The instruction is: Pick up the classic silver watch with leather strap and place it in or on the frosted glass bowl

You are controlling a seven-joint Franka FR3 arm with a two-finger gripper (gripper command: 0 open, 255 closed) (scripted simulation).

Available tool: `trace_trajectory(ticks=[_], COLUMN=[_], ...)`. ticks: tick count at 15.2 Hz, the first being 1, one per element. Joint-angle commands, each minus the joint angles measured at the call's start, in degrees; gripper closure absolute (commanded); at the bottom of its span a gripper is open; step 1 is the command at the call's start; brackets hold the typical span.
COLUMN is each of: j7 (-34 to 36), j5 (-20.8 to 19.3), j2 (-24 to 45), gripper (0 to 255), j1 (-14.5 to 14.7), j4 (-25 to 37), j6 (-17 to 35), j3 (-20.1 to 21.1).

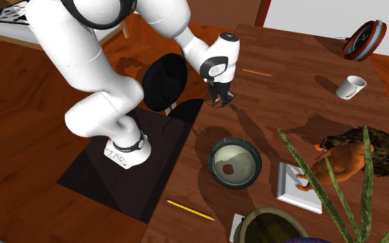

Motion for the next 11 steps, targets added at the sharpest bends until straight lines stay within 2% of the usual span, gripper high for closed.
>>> trace_trajectory(ticks=[1, 3, 5, 11], j7=[-4.9, -8.7, -11.2, -15.5], j5=[6.9, 12.1, 15.7, 21.4], j2=[-4.0, -7.5, -10.3, -16.5], gripper=[255, 255, 255, 255], j1=[-0.6, 0.8, 2.7, 7.1], j4=[0.3, 0.7, 1.2, 3.0], j6=[-1.8, -3.9, -6.1, -12.5], j3=[1.3, 0.2, -1.6, -6.6])
